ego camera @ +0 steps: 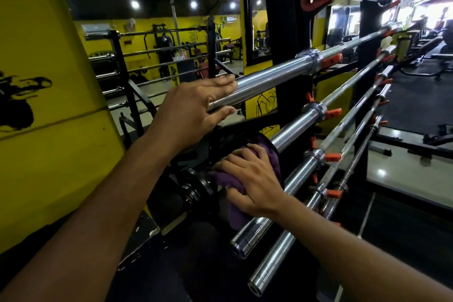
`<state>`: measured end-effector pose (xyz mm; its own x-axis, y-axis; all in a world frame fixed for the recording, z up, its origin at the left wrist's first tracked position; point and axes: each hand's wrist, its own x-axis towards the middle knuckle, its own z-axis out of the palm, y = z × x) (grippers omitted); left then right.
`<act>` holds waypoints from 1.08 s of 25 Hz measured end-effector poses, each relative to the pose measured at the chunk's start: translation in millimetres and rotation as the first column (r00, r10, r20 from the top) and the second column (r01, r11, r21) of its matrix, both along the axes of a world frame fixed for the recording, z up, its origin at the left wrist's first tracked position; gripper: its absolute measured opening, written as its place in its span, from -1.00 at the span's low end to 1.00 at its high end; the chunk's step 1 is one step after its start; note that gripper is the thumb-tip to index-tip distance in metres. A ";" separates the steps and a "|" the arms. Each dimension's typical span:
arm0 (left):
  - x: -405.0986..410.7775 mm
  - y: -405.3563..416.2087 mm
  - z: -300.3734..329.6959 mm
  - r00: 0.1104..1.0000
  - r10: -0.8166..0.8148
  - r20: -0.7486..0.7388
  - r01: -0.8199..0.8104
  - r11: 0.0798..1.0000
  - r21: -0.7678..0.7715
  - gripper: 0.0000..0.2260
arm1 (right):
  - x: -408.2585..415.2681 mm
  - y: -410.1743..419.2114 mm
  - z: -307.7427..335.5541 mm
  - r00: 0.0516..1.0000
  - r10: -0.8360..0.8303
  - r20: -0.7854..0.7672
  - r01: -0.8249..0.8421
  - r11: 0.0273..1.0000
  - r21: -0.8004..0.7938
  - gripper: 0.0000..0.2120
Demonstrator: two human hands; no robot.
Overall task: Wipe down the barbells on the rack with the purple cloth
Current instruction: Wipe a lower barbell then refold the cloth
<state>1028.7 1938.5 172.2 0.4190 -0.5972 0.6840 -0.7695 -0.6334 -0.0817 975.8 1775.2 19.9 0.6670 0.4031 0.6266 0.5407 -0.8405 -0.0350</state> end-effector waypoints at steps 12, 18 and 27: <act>-4.0 1.1 -2.9 0.999 -0.002 0.043 0.001 1.000 0.014 -0.54 | 85.8 -105.6 74.7 0.698 -0.487 -0.525 0.397 0.873 -0.282 -0.35; -3.7 -0.2 -2.9 1.000 -0.008 0.025 0.008 1.000 0.016 -0.55 | 24.4 -1.6 48.8 0.891 -0.278 -0.359 0.220 0.956 -0.195 -0.51; -9.7 -3.1 -0.7 1.000 0.015 -0.005 -0.015 1.000 0.008 -0.55 | 3.8 -13.7 18.1 0.991 0.134 0.028 -0.088 0.777 -0.624 -0.47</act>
